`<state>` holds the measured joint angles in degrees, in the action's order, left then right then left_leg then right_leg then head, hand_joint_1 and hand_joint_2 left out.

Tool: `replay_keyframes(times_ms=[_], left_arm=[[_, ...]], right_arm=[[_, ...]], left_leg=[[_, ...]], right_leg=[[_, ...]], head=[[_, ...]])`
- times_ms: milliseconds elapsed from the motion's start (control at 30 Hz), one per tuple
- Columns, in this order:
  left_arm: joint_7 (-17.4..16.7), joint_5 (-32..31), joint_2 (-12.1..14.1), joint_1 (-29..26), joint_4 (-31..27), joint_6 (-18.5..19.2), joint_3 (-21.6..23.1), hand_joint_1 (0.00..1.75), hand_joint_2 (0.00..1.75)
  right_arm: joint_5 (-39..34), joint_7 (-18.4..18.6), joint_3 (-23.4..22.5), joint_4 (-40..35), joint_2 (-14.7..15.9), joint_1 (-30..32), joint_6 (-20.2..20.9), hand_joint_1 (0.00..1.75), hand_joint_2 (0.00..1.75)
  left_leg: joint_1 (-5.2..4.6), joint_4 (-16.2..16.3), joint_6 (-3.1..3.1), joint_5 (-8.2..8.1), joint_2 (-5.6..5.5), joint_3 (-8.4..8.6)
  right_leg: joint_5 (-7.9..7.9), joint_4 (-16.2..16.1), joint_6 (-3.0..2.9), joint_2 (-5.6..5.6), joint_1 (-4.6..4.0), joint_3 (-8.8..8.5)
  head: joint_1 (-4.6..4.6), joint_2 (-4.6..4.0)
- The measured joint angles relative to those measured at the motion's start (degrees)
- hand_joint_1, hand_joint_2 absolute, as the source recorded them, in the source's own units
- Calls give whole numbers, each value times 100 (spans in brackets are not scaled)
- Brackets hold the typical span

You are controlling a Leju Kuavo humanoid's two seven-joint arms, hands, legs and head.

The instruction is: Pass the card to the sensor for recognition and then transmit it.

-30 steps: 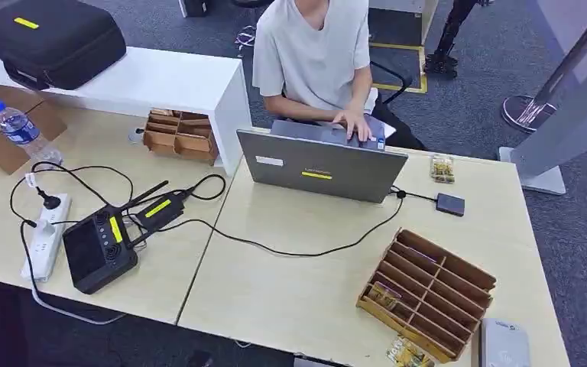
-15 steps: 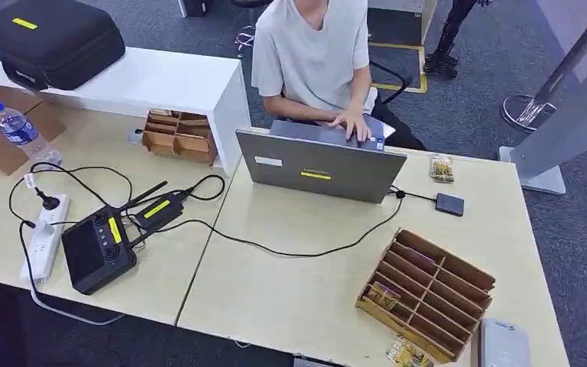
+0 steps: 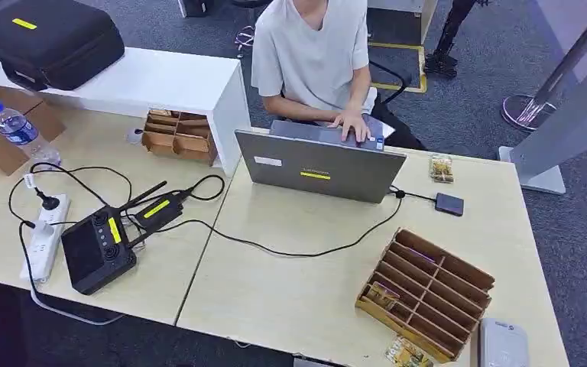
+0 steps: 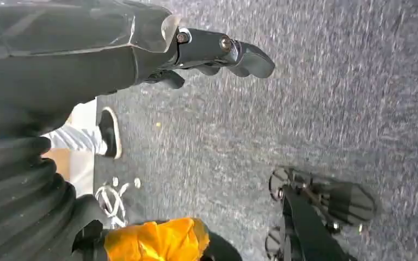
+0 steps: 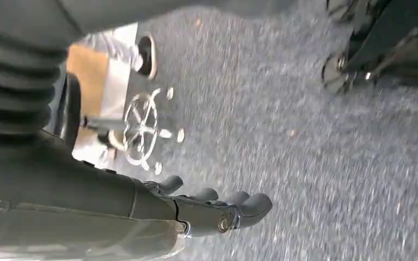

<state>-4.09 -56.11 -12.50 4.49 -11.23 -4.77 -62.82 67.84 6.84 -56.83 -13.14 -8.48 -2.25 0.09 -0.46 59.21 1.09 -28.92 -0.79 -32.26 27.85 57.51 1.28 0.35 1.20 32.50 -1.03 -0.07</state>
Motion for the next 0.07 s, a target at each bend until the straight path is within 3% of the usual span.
replay_keyframes(times_ms=[33, 67], left_arm=[[0, 47, 0, 0, 0, 18, -2, 0, 0], [11, 49, -2, -2, 0, 22, -2, 0, 0]], right_arm=[[44, 18, 48, 15, -9, -8, -63, 0, 0], [64, 9, 73, 22, -17, -15, -77, 0, 0]], left_leg=[[0, 0, 0, 0, -1, 0], [0, 0, 0, 0, -2, 0]], right_leg=[[0, 0, 0, 0, 0, 0], [0, 0, 0, -1, 0, 0]], head=[[0, 0], [0, 0]])
